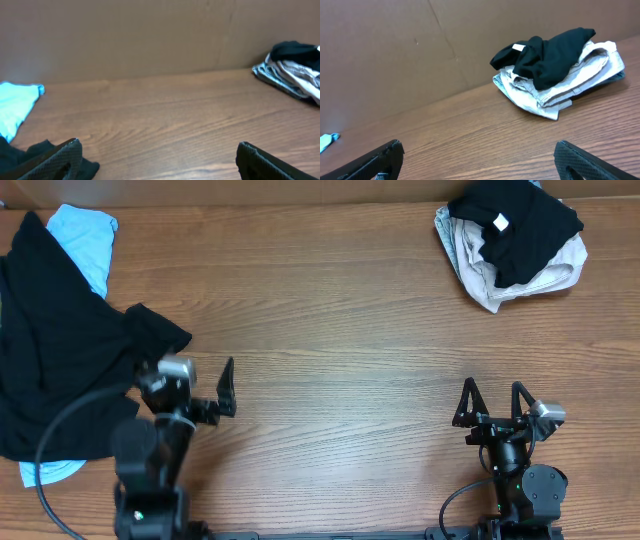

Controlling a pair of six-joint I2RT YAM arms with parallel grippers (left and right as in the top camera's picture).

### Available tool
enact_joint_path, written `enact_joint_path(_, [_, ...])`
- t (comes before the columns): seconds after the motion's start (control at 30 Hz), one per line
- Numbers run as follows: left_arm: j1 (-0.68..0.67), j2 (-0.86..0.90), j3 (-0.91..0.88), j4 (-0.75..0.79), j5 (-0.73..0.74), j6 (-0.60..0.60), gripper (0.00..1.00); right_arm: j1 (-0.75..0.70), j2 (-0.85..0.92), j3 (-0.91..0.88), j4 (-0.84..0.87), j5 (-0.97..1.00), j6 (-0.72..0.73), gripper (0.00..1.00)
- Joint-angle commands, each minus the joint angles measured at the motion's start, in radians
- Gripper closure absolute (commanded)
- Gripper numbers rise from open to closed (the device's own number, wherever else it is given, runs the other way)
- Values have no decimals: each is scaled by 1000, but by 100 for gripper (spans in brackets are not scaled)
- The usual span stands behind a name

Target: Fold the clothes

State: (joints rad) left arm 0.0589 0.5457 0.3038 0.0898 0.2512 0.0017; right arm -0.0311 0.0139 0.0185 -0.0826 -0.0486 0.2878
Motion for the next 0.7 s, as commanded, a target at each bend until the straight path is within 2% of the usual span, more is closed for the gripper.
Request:
enact_joint_path(0.0, [12,-115,-142,95,-1,-9,0,4,-11,-11,5,-6,1,0])
enact_joint_path(0.23, [15,-248,-297,151,-42,-9,0,4,-11,-11,5,-6,1,0])
enact_joint_path(0.43, [28,-352,-299,39,-50,0,0,4,-11,-11,5,-6,1,0])
enact_joint_path(0.57, [36,-436,-299,-134,-59,18,0,4,-11,-11,5,-6,1,0])
enact_joint_path(0.67, [38,-484,-299,-153,-79,17,0,4,-11,-11,5,-6,1,0])
